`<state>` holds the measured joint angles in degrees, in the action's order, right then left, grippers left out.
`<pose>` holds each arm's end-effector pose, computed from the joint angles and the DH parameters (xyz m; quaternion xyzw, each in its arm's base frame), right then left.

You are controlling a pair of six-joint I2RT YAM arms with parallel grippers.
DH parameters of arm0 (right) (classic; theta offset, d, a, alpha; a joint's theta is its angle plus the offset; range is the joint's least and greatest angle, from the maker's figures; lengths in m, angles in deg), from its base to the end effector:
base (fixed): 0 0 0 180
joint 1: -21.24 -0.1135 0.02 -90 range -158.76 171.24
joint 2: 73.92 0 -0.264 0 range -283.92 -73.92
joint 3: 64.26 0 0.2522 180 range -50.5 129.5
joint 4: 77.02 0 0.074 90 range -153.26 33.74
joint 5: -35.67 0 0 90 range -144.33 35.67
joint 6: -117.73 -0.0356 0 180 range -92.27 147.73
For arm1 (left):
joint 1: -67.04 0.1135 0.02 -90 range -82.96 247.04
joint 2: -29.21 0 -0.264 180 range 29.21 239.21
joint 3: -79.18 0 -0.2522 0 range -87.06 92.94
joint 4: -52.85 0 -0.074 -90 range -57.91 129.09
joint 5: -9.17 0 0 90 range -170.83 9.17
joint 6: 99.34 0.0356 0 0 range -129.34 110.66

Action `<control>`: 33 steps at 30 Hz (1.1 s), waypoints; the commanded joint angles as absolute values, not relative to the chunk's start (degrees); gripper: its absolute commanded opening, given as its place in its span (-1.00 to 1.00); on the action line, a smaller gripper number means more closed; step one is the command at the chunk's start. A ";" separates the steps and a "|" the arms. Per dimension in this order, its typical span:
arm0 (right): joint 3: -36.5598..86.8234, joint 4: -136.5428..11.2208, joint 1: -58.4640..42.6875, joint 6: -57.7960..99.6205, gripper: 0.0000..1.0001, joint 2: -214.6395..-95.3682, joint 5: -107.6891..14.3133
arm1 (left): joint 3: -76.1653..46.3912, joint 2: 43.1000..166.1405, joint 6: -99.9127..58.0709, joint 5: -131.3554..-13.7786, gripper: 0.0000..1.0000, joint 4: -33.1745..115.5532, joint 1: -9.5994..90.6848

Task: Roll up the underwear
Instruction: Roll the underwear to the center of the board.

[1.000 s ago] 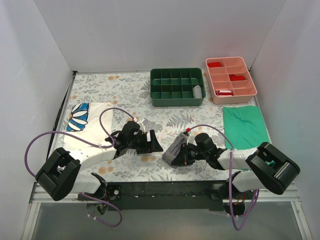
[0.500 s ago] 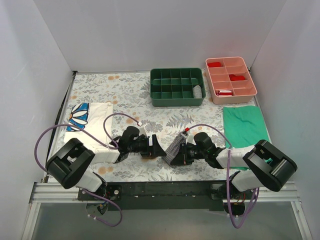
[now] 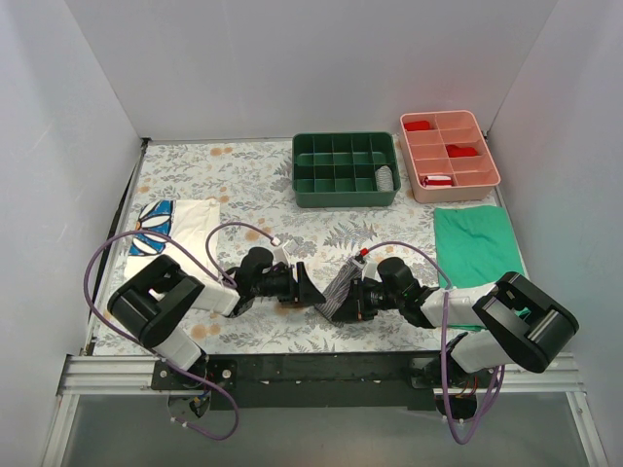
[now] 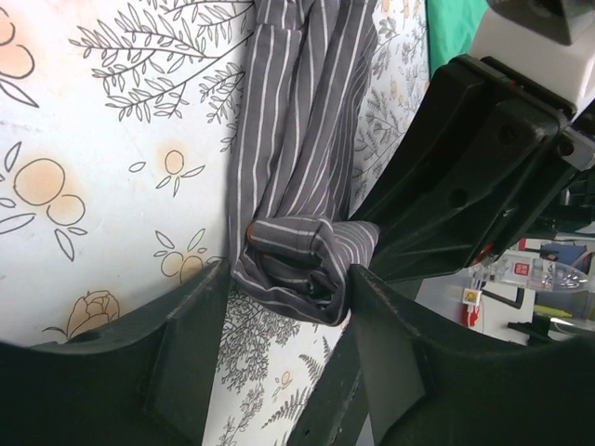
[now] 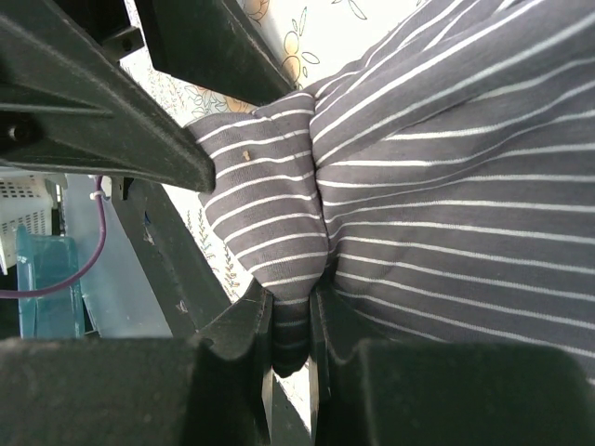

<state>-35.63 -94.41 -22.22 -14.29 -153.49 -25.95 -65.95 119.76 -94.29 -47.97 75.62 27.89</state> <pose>0.1473 0.1629 0.1191 -0.1267 0.8527 0.4698 0.1902 0.1832 -0.1741 0.1127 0.2034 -0.8288 0.5213 0.0047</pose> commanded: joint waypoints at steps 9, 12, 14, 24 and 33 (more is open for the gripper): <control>-34.51 -90.15 -22.00 -12.62 -0.88 -154.26 -26.38 | -64.38 121.23 -93.28 -47.96 -0.53 71.43 27.76; -34.42 -89.62 -22.18 -12.35 -0.87 -153.99 -26.55 | -63.07 121.94 -92.93 -47.69 -0.87 69.85 27.67; -34.51 -89.62 -22.09 -12.26 -0.87 -153.73 -26.64 | -61.93 122.20 -92.66 -47.61 -1.00 68.27 27.67; -33.63 -87.52 -22.09 -11.65 -0.78 -152.94 -27.70 | -58.50 121.68 -90.73 -49.45 -1.00 59.84 27.23; -32.22 -84.88 -22.09 -10.77 -0.57 -152.06 -29.01 | -56.03 119.92 -89.76 -52.09 -1.00 52.45 26.88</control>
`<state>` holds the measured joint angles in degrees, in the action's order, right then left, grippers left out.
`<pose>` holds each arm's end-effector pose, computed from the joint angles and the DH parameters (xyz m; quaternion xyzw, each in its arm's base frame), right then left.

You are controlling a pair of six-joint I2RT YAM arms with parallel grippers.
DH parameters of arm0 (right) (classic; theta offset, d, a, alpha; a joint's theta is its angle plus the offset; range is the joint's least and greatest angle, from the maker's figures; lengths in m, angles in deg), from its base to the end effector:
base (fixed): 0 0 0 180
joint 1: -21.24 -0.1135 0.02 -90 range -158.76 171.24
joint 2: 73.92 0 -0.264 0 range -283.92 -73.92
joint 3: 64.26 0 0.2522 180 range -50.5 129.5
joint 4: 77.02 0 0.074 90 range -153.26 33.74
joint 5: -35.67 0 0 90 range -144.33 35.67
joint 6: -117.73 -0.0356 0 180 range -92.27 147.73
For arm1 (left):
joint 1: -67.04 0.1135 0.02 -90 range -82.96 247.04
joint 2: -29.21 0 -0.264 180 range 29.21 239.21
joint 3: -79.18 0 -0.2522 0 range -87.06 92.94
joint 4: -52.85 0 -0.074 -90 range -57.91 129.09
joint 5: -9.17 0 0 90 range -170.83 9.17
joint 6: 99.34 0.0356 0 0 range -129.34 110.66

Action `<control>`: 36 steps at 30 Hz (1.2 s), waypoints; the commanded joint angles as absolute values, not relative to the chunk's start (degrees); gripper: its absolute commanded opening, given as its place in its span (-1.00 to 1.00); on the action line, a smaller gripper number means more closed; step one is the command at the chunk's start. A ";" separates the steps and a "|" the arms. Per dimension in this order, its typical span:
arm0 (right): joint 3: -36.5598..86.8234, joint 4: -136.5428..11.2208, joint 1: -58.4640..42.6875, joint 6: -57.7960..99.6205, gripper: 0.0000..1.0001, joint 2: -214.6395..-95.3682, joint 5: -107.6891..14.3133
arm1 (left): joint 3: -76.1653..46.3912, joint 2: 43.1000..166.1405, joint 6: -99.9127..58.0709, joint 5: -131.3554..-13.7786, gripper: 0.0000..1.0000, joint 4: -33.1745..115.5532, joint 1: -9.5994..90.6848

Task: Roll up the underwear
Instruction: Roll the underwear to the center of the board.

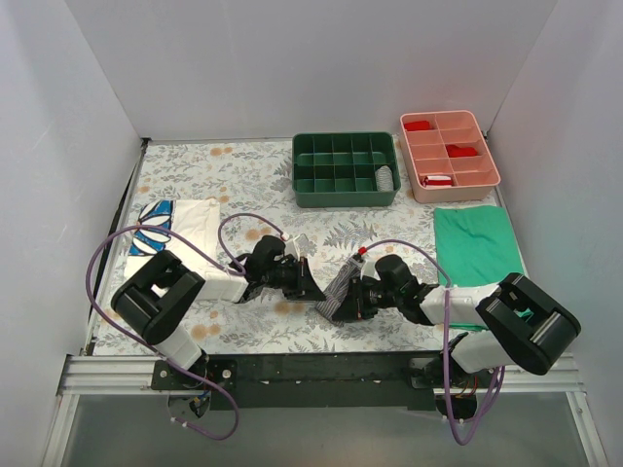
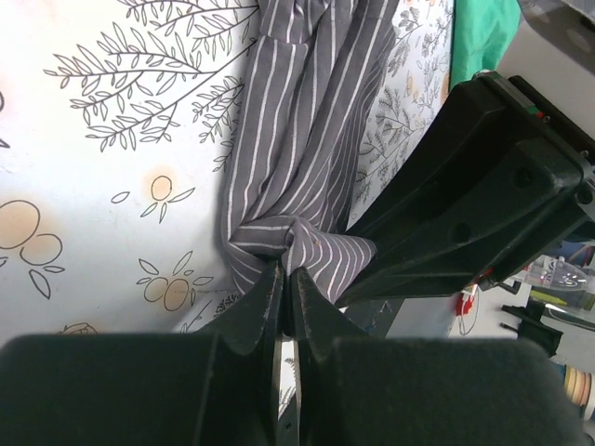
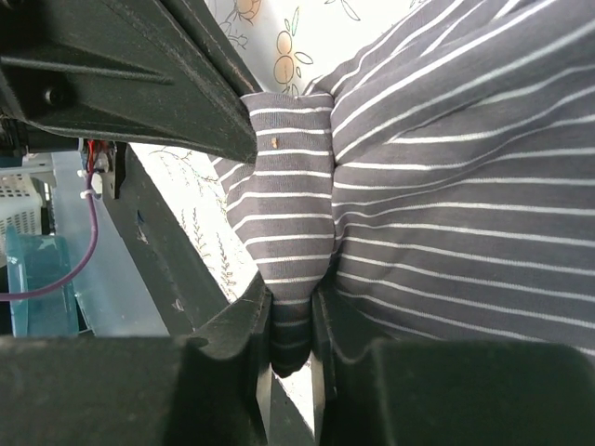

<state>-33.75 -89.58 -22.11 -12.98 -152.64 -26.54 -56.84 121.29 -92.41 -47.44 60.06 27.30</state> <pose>0.1501 0.1646 0.1229 -0.1295 0.8608 0.4555 0.1863 0.2000 -0.1918 0.1217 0.2107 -0.8538 0.4746 0.0389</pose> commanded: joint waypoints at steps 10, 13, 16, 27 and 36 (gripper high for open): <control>-30.90 -78.20 -22.09 -9.19 -0.14 -147.14 -33.93 | -54.63 120.18 -89.06 -53.32 -1.00 49.72 26.44; -30.29 -74.95 -22.27 -8.05 0.12 -144.52 -36.04 | -53.92 120.79 -89.06 -53.93 -1.00 49.02 26.00; -29.33 -69.86 -22.53 -6.82 0.23 -139.08 -39.90 | -52.96 121.49 -88.97 -54.81 -1.00 47.88 25.47; -21.60 -55.09 -28.41 5.21 0.36 -124.45 -53.09 | -44.26 127.47 -87.48 -56.83 -1.00 34.96 23.80; -12.54 -47.18 -45.11 9.97 0.35 -141.50 -70.49 | -37.93 130.81 -87.13 -57.45 -1.00 26.17 23.27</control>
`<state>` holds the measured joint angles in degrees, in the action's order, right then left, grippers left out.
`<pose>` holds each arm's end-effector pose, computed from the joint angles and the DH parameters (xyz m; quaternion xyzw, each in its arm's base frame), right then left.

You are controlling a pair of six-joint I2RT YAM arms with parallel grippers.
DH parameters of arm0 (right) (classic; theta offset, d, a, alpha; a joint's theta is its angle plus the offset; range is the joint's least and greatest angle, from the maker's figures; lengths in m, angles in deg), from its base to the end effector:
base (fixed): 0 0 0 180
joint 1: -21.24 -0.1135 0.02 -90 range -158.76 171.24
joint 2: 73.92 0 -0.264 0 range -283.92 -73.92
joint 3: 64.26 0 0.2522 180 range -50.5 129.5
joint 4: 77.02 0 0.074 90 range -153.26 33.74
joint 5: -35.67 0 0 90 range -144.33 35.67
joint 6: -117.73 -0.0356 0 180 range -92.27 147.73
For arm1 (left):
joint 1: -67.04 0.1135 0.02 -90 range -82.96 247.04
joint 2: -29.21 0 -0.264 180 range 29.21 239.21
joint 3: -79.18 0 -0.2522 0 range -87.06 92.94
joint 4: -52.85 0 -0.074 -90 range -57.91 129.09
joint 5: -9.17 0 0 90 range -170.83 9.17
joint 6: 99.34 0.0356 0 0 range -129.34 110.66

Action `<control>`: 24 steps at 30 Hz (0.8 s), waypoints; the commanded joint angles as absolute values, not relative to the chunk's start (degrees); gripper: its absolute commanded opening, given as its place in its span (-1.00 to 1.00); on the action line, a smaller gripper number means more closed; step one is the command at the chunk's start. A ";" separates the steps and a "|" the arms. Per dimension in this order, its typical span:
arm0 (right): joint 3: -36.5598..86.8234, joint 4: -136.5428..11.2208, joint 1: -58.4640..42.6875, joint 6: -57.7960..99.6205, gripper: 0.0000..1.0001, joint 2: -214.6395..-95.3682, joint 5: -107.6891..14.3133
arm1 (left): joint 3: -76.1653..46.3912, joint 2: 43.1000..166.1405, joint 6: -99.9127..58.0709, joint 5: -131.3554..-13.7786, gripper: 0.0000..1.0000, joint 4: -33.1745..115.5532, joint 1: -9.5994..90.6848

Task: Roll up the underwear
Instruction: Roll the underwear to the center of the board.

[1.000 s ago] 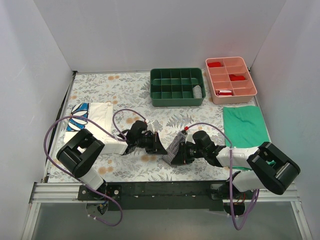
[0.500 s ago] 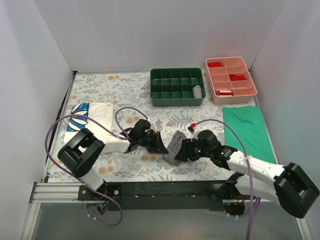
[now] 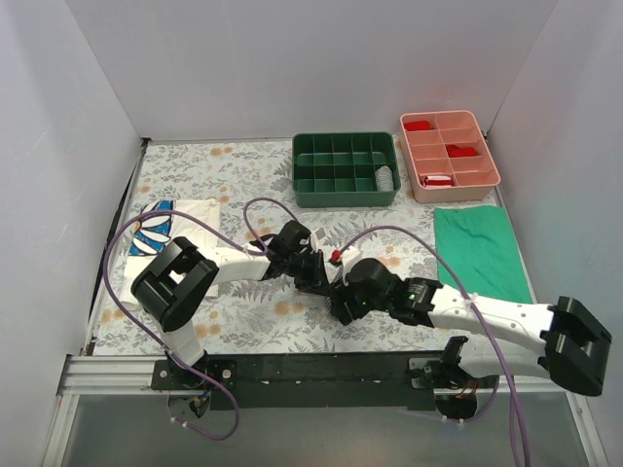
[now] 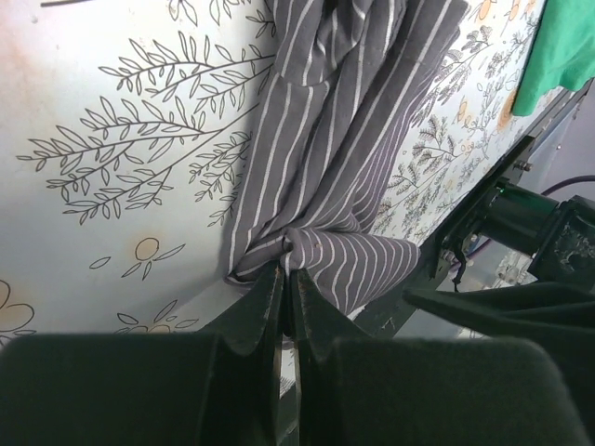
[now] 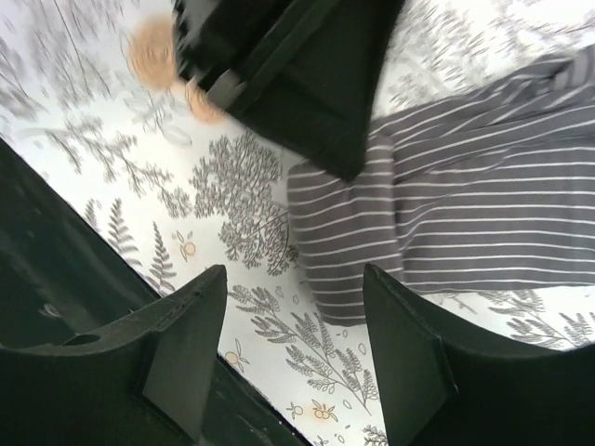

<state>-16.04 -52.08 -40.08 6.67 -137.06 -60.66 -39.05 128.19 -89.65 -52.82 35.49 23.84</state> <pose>0.1130 0.1985 0.2140 -0.2893 0.8572 0.2410 0.3513 0.2241 -0.2334 0.1358 0.2243 -0.8997 0.3692 0.0634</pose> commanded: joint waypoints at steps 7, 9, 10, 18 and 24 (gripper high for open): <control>-9.99 -44.72 -51.62 10.06 0.34 -148.44 -79.02 | -36.78 133.10 -86.77 -58.07 -1.00 23.27 23.27; -9.46 -44.10 -52.85 10.32 0.34 -149.68 -80.60 | -36.70 133.54 -86.68 -57.80 -1.00 23.18 23.27; -9.37 -43.31 -53.03 10.41 0.33 -151.08 -81.04 | -36.69 133.71 -86.68 -57.71 -1.00 23.00 23.27; -10.34 -43.92 -53.47 9.09 0.34 -155.04 -84.91 | -36.43 133.63 -86.51 -57.54 -1.00 23.00 23.36; -10.78 -45.32 -53.29 7.87 0.33 -158.29 -83.78 | -36.08 133.37 -86.07 -56.92 -1.00 22.91 23.27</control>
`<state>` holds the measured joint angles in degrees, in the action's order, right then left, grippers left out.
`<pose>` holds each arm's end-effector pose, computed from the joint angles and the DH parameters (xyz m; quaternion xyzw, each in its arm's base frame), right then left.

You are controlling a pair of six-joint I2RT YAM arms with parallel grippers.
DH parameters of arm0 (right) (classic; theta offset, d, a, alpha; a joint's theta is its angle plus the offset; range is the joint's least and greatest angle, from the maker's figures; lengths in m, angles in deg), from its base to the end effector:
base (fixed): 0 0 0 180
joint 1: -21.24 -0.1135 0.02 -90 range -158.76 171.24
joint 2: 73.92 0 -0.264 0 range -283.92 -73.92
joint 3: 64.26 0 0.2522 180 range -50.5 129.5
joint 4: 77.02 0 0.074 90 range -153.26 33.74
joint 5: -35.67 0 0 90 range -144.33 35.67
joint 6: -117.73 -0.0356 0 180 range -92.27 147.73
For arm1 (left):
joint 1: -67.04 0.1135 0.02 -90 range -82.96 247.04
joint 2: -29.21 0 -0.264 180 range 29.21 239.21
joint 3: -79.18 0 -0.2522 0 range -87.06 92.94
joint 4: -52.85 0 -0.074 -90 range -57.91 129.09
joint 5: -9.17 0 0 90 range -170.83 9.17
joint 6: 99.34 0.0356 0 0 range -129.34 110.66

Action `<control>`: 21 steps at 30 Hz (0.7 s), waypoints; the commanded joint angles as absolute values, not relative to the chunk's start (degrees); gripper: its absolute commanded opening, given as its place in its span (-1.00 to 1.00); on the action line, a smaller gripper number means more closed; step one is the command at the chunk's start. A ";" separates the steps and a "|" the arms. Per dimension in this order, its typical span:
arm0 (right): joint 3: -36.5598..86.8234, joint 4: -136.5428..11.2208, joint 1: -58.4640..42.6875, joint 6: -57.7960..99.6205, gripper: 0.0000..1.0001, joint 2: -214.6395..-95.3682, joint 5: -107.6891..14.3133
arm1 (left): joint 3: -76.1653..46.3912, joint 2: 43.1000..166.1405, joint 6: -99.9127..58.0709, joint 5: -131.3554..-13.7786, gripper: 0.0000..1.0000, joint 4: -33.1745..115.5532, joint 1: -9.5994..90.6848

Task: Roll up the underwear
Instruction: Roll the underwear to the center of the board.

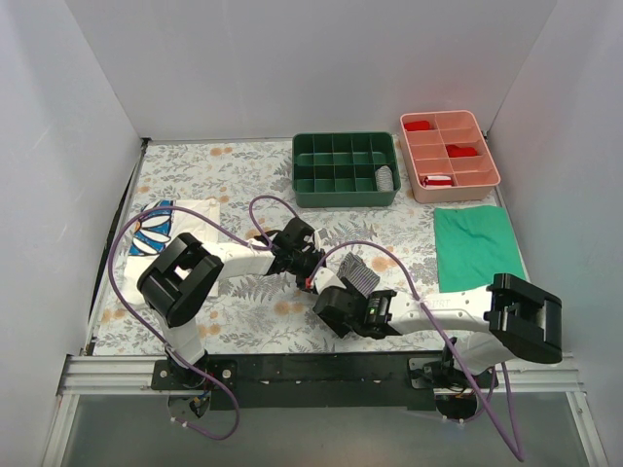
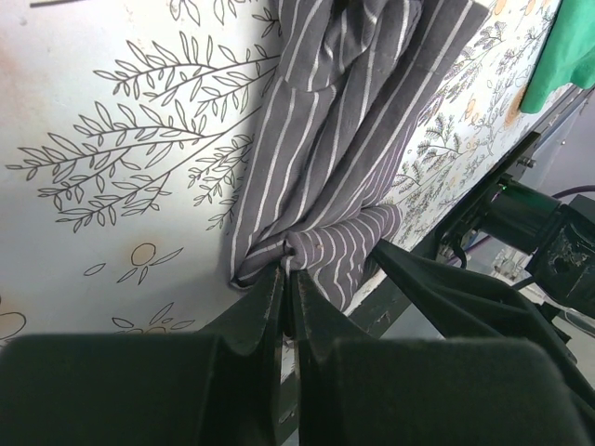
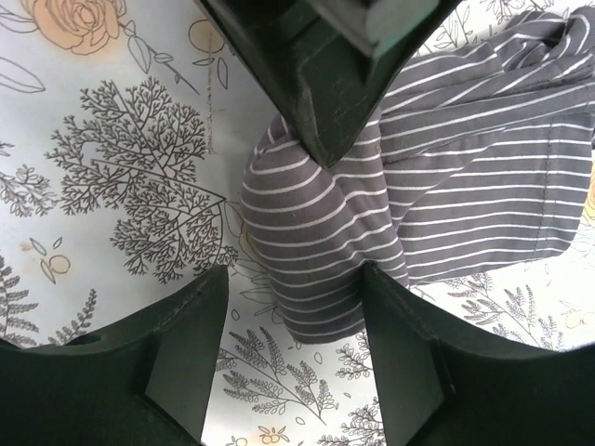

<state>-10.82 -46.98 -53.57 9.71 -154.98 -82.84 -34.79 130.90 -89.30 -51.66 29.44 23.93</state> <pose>0.0842 0.2453 0.1684 -0.3823 0.8515 0.0325 0.3574 0.2308 -0.2398 0.1349 0.2311 -0.9061 0.3425 0.0904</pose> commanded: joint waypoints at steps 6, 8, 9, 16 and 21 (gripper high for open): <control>-10.16 -45.06 -52.15 6.19 -0.10 -161.98 -80.53 | -36.34 132.75 -86.07 -57.18 -1.00 23.00 23.27; -10.69 -45.76 -52.06 5.76 -0.22 -162.34 -78.77 | -36.43 132.49 -86.07 -57.36 -1.00 23.00 23.36; -10.95 -46.03 -52.06 5.67 -0.24 -162.69 -78.07 | -36.43 132.40 -86.07 -57.54 -1.00 23.09 23.27; -13.59 -50.59 -52.06 4.17 -0.80 -161.99 -70.61 | -35.56 131.52 -86.68 -61.14 -0.99 21.78 23.54; -14.90 -54.02 -51.45 3.21 -0.83 -160.76 -65.59 | -34.94 128.98 -87.91 -64.13 -0.75 21.33 24.68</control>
